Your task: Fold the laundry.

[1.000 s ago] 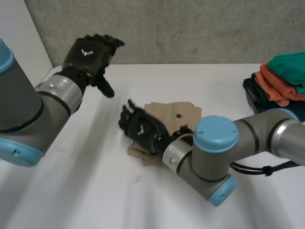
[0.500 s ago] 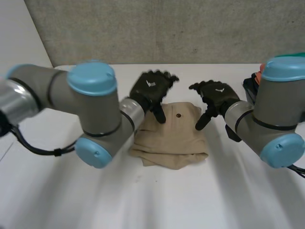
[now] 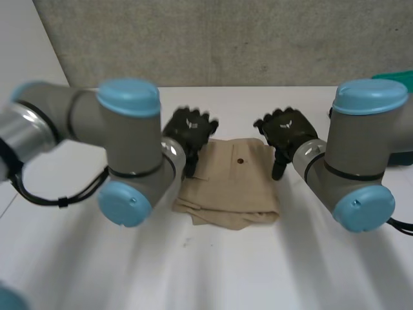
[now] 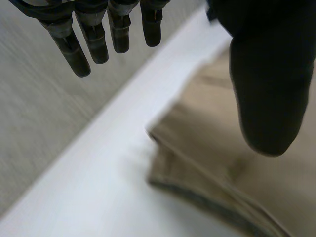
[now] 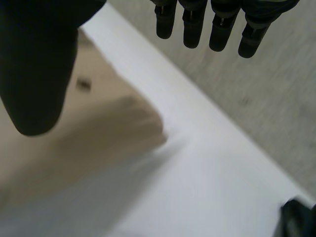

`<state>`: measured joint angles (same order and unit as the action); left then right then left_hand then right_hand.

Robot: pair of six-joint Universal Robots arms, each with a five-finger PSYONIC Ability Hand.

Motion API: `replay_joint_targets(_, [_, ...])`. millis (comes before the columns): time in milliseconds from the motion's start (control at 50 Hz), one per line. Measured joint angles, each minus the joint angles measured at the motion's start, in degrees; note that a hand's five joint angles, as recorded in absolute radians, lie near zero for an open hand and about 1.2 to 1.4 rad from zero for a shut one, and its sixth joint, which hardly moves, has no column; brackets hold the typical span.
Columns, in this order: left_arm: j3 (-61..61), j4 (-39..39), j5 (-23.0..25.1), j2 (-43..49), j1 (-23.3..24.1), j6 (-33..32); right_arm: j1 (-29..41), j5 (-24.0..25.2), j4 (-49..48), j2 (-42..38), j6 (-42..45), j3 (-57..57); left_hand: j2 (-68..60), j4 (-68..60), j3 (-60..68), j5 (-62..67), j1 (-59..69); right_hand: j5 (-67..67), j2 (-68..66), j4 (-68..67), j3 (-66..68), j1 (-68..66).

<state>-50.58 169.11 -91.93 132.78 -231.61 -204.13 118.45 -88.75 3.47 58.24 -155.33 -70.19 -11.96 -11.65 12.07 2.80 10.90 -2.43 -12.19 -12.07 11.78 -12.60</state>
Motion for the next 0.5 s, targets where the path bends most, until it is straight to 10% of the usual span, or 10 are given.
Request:
replay_joint_targets(300, [0.74,-2.52,32.84,-12.19,-3.66,9.19,11.98,-5.59,-17.82,3.30,-0.54,-22.74,0.00,0.00,0.00,0.00,0.00,0.00,0.00,0.00,0.00,0.00])
replay_joint_targets(500, [-0.01,-4.20,37.82,-12.87,-5.00,12.02,12.48,-6.16,-33.64,-5.65,0.35,-22.37,0.00,0.00,0.00,0.00,0.00,0.00,0.00,0.00,0.00,0.00])
